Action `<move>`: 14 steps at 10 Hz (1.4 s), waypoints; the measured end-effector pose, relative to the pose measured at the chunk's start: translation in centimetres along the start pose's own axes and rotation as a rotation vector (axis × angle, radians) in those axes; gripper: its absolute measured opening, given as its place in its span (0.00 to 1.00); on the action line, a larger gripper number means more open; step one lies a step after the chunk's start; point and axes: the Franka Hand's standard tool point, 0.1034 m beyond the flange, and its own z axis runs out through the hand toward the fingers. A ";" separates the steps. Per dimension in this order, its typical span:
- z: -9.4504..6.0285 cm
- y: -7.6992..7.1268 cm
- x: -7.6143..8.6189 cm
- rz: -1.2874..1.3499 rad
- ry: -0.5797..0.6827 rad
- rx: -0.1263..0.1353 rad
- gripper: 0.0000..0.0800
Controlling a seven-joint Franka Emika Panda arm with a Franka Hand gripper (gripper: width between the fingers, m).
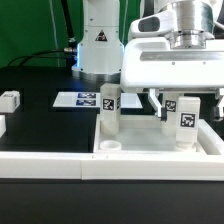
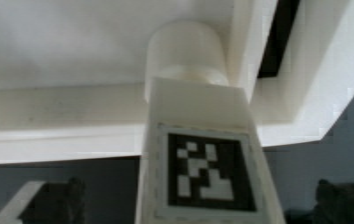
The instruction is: Assemble square table
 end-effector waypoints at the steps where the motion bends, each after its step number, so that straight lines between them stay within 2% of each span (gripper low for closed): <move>1: 0.0 0.0 0.0 0.004 -0.022 0.000 0.81; 3: -1.4 -0.2 1.5 0.033 -0.095 0.012 0.81; 5: -1.1 -0.4 1.1 0.047 -0.155 0.013 0.81; 6: -0.6 -0.2 0.4 0.053 -0.237 0.010 0.81; 8: -0.3 0.6 0.7 0.083 -0.418 0.011 0.81; 9: -0.2 0.5 0.4 0.083 -0.445 0.011 0.81; 10: -0.5 0.4 -0.6 0.083 -0.547 0.013 0.81; 11: -0.6 0.4 -0.5 0.087 -0.602 0.016 0.81; 14: -0.4 0.6 -0.3 0.091 -0.601 0.015 0.81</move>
Offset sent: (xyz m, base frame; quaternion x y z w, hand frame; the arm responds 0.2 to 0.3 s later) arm 0.0054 -0.0018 0.0147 -0.0158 -0.1345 0.0525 0.9894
